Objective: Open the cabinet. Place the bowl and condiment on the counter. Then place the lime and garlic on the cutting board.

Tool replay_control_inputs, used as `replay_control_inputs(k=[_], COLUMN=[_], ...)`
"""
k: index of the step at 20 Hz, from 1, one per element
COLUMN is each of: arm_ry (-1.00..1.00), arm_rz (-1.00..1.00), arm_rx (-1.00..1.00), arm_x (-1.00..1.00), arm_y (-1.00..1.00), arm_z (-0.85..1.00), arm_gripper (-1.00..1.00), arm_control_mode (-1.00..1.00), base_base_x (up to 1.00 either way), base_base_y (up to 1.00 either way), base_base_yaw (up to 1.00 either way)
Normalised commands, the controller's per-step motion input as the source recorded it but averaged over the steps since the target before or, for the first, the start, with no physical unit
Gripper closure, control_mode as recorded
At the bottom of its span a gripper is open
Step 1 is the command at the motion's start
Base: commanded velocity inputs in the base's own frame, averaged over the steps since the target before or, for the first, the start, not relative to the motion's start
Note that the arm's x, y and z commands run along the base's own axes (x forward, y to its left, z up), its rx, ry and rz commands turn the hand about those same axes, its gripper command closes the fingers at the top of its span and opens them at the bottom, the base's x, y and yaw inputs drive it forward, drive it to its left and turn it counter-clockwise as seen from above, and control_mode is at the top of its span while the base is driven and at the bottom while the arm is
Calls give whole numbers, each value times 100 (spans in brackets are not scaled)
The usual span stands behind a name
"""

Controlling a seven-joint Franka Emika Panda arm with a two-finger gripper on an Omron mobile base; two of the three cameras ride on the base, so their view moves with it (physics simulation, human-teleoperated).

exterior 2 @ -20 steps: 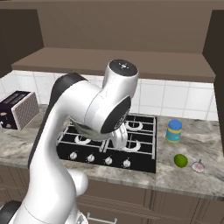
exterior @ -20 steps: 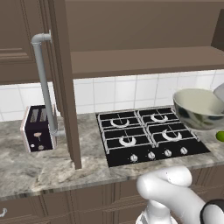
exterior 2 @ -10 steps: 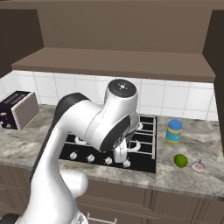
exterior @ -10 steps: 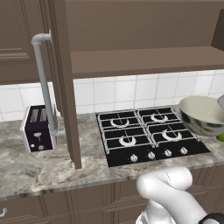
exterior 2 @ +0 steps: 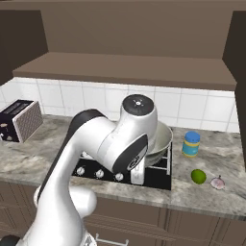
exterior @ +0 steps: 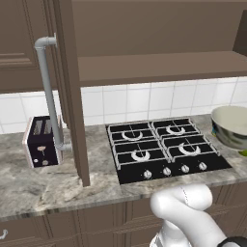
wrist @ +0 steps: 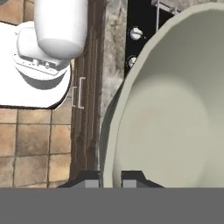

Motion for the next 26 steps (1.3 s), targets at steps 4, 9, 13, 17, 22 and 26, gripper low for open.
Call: replay_control_inputs(k=[4, 9, 13, 17, 22, 26], arm_ry=[0, 0, 0, 0, 0, -10], arm_rz=[-18, -15, -13, -13, -10, -2], arm_rx=[0, 0, 0, 0, 0, 0], arm_x=[0, 0, 0, 0, 3, 18], arm_y=[-33, -25, -23, -30, -31, -8], arm_z=[-6, -6, -8, -7, -2, 0], arm_gripper=[100, 100, 100, 100, 100, 100], arm_control_mode=[-100, -100, -100, -100, -100, -100], base_base_x=[0, 0, 0, 0, 0, 0], base_base_y=[0, 0, 0, 0, 0, 0], base_base_yaw=[0, 0, 0, 0, 0, 0])
